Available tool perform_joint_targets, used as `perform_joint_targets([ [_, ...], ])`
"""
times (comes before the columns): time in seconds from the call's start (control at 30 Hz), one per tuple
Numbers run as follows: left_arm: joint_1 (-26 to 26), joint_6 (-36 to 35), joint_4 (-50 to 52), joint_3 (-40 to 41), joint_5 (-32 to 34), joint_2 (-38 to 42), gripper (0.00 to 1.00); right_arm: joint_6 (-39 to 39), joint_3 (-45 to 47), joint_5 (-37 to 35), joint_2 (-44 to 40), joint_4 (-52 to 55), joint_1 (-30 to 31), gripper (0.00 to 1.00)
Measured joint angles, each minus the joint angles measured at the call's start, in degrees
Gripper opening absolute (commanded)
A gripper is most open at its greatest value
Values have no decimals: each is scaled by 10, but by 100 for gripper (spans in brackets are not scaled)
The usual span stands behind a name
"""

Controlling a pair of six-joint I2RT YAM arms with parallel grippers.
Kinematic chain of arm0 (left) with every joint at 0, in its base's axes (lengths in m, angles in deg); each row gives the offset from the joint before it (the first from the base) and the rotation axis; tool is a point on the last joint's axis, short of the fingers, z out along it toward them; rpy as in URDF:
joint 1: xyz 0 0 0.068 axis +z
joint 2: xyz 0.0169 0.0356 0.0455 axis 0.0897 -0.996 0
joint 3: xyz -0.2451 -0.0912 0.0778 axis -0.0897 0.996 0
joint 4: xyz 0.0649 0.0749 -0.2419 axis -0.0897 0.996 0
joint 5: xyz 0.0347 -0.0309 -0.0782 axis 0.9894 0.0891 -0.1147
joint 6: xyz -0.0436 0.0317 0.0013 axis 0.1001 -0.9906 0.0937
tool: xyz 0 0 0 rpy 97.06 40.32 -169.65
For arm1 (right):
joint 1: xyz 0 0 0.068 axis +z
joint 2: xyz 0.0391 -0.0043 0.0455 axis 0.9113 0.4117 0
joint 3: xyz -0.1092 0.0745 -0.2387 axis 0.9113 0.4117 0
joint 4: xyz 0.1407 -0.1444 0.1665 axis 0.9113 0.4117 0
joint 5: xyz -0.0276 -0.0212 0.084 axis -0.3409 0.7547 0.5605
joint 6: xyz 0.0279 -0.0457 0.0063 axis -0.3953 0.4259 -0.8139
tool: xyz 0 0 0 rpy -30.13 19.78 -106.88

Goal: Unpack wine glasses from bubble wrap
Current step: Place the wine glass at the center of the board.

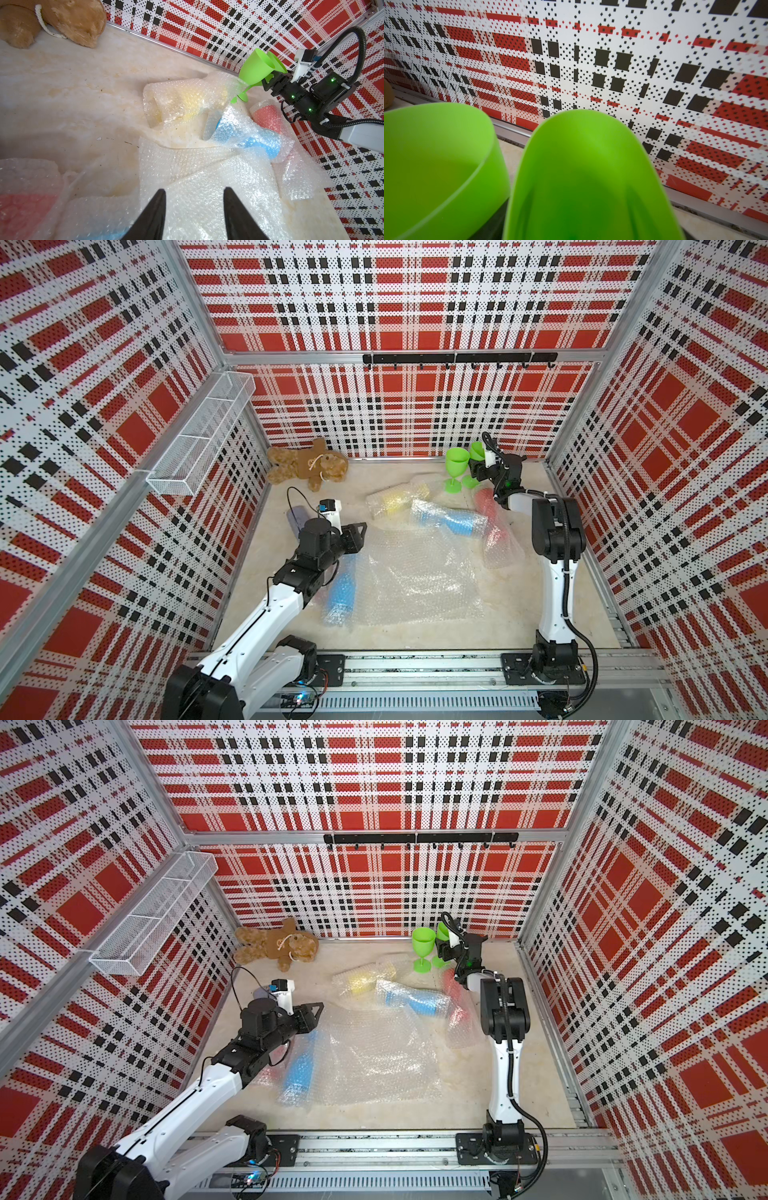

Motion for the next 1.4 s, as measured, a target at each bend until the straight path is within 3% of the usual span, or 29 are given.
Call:
perform_joint_targets([
  [0.13, 0, 0, 0, 0, 0, 0, 48, 0, 1, -1, 0, -1, 0, 73],
  [0.33, 0, 0, 0, 0, 0, 0, 48, 0, 2, -1, 0, 0, 0, 86],
  [1.4, 0, 0, 0, 0, 0, 4, 48, -29, 52, 11, -63, -1, -6, 96],
])
